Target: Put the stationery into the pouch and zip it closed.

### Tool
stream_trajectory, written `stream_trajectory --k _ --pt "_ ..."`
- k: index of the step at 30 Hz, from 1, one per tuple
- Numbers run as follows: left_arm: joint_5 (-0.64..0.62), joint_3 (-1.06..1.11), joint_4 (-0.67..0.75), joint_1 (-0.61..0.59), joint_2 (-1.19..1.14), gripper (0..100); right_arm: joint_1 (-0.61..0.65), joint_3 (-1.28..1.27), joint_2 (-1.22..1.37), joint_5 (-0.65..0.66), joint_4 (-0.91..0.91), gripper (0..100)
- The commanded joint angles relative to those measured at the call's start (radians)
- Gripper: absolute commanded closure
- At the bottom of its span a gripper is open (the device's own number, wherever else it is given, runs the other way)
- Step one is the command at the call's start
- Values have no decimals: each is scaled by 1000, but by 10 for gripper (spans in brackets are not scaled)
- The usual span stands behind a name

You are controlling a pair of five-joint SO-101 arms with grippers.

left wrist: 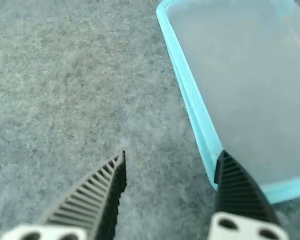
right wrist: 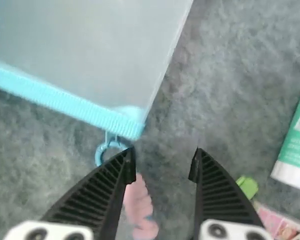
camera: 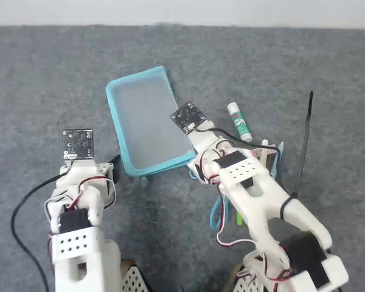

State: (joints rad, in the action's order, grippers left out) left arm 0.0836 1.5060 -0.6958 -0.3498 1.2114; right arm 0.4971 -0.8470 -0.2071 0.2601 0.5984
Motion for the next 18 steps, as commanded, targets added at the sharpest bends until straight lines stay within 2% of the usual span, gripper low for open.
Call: stream_trajectory --k 1,7,10,14,18 --pt "-17 -10 31 -9 -11 729 16 15 -15 49 90 816" --pt "-17 -10 31 -8 -11 729 39 69 7 57 260 846" --pt "-17 -10 31 -8 -12 729 90 75 19 57 288 894" --pt "-17 -10 31 -6 -17 729 168 77 8 58 294 903" --pt "-17 -1 31 -6 -12 729 108 137 -24 57 357 903"
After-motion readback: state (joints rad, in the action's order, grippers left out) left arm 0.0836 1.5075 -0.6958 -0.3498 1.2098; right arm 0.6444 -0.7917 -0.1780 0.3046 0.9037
